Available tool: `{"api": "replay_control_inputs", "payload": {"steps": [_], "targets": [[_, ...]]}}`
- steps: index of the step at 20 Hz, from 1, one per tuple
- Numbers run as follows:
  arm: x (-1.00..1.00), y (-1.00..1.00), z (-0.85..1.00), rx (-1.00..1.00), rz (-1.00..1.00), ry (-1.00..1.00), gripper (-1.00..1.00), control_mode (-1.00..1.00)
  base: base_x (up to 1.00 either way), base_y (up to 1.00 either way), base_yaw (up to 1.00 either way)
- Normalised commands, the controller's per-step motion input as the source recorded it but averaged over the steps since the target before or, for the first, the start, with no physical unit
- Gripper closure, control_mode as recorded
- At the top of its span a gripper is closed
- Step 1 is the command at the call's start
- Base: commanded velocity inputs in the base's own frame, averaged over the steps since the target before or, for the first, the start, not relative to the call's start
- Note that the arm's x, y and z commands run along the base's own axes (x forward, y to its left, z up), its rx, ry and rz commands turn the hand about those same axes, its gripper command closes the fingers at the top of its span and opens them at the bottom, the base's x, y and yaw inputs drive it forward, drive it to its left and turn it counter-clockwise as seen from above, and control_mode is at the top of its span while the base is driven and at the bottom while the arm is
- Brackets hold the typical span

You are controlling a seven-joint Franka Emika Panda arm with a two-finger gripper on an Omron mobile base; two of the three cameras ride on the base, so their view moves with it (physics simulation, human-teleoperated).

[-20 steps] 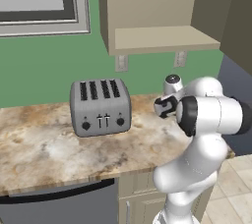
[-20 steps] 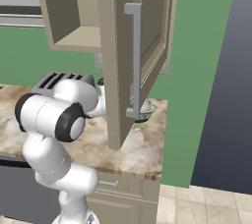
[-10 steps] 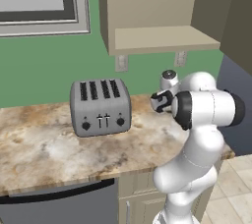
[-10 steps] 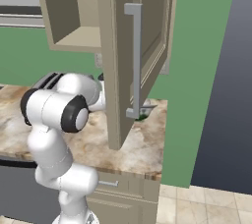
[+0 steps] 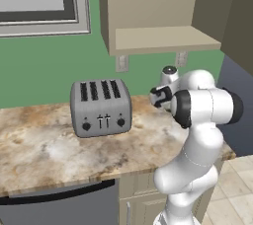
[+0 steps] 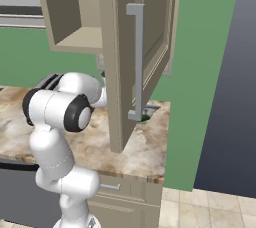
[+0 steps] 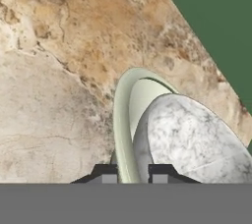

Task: Pick up the bowls on the counter and stack them on top of one another in the open cabinet. Place the smaller bowl on top of the larger bowl.

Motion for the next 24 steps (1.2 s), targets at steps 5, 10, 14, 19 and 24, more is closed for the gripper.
{"api": "replay_control_inputs", "payload": {"steps": [5, 10, 14, 19, 24], "targets": [[-0.19, -0.05, 0.23, 0.01, 0.01, -0.16, 1.0, -1.0, 0.0, 0.0, 0.0], [-0.46, 0.0, 0.24, 0.0, 0.01, -0.44, 1.0, -1.0, 0.0, 0.0, 0.0], [-0.64, 0.0, 0.25, 0.0, 0.03, -0.39, 1.0, -1.0, 0.0, 0.0, 0.0], [-0.65, 0.0, 0.43, 0.0, 0.06, -0.11, 1.0, -1.0, 0.0, 0.0, 0.0], [-0.67, 0.03, 0.58, 0.0, 0.05, -0.03, 1.0, -1.0, 0.0, 0.0, 0.0]]}}
